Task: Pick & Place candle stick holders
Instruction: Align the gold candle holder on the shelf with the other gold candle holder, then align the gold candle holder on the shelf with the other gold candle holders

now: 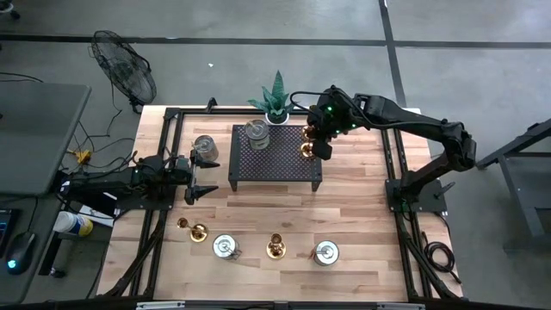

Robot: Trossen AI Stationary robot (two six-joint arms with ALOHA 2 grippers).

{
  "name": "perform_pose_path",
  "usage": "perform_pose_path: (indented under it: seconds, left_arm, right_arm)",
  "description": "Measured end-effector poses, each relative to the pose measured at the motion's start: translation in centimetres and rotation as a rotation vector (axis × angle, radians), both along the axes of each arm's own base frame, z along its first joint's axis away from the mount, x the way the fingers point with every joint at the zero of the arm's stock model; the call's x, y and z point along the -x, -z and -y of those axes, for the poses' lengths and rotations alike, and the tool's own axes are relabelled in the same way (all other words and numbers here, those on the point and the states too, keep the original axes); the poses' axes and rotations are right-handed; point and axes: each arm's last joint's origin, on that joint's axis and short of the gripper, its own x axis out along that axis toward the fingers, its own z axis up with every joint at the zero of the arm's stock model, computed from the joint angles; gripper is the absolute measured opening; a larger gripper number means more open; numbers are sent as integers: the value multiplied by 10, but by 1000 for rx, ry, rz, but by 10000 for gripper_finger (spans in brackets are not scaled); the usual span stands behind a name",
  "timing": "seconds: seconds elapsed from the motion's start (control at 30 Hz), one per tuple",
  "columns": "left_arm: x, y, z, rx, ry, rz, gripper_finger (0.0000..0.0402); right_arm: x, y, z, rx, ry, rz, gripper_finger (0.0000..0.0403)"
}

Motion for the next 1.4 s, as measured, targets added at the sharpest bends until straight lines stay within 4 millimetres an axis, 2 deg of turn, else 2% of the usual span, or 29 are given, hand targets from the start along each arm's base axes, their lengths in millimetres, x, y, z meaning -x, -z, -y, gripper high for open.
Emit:
perform_pose_path:
  seconds: [0.23, 0.6, 1.03, 1.2, 1.4]
  left_arm:
    - [0, 0, 0, 0, 0, 0, 392]
    - [0, 0, 0, 0, 0, 0, 392]
    - [0, 0, 0, 0, 0, -1, 392]
    - [0, 0, 0, 0, 0, -1, 392]
    - [0, 0, 0, 0, 0, -1, 392]
  right_arm:
    - [1, 1, 0, -3, 1, -10, 31]
    - [2, 0, 0, -2, 27, -15, 99]
    - [20, -5, -5, -11, 102, -79, 161]
    - [28, -7, -15, -18, 105, -118, 173]
    - [38, -11, -33, -26, 77, -172, 168]
